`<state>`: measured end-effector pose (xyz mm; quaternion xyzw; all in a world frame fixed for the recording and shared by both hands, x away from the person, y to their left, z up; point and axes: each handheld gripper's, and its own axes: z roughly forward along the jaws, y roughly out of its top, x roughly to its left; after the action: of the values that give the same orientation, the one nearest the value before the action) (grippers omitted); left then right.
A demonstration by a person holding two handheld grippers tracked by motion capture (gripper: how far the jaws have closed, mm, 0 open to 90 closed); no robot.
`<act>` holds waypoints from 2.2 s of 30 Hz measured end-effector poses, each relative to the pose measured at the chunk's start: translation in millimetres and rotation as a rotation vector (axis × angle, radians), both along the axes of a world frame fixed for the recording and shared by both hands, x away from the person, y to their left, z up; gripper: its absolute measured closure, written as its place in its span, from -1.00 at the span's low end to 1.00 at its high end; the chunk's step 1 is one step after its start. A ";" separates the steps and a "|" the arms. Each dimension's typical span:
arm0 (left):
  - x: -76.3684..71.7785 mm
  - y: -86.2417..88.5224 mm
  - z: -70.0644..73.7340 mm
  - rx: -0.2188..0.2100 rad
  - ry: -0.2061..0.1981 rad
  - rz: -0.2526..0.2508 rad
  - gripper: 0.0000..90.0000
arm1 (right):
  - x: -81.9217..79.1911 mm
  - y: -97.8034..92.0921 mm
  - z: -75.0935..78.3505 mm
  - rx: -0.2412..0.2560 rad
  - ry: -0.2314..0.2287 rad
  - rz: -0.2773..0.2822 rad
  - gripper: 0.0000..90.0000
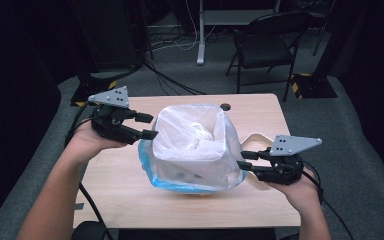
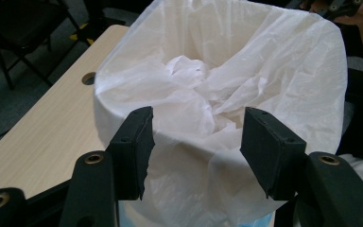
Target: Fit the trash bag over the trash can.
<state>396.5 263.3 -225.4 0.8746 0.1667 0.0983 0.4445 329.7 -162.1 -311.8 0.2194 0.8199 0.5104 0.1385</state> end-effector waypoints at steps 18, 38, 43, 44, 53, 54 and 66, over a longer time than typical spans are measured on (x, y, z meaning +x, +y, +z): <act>-21.0 36.7 -41.9 -0.124 -0.010 0.111 -0.03 | 6.5 -15.9 -6.2 0.000 0.012 -0.097 0.33; -15.7 62.1 -74.7 -0.151 -0.009 0.180 -0.07 | 41.0 -36.7 -61.8 -0.014 0.017 -0.265 0.41; -18.3 61.4 -77.2 -0.109 -0.035 0.205 -0.12 | 51.3 -40.9 -88.3 -0.042 0.017 -0.284 0.41; -18.5 61.2 -77.6 -0.100 -0.042 0.208 -0.13 | 53.0 -41.6 -93.3 -0.050 0.018 -0.289 0.41; -17.3 60.5 -79.7 -0.084 -0.063 0.235 -0.13 | 65.7 -41.7 -131.3 -0.102 0.079 -0.290 0.44; -17.1 60.9 -80.1 -0.082 -0.061 0.237 -0.13 | 65.7 -41.7 -131.3 -0.102 0.079 -0.290 0.44; -18.6 67.1 -79.1 -0.112 -0.052 0.240 -0.13 | 71.2 -29.3 -154.4 -0.186 0.144 -0.245 0.57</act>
<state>377.9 330.4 -304.5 0.8194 0.2640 0.1639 0.4817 401.0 -191.4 -466.2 0.3398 0.8385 0.3946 0.1602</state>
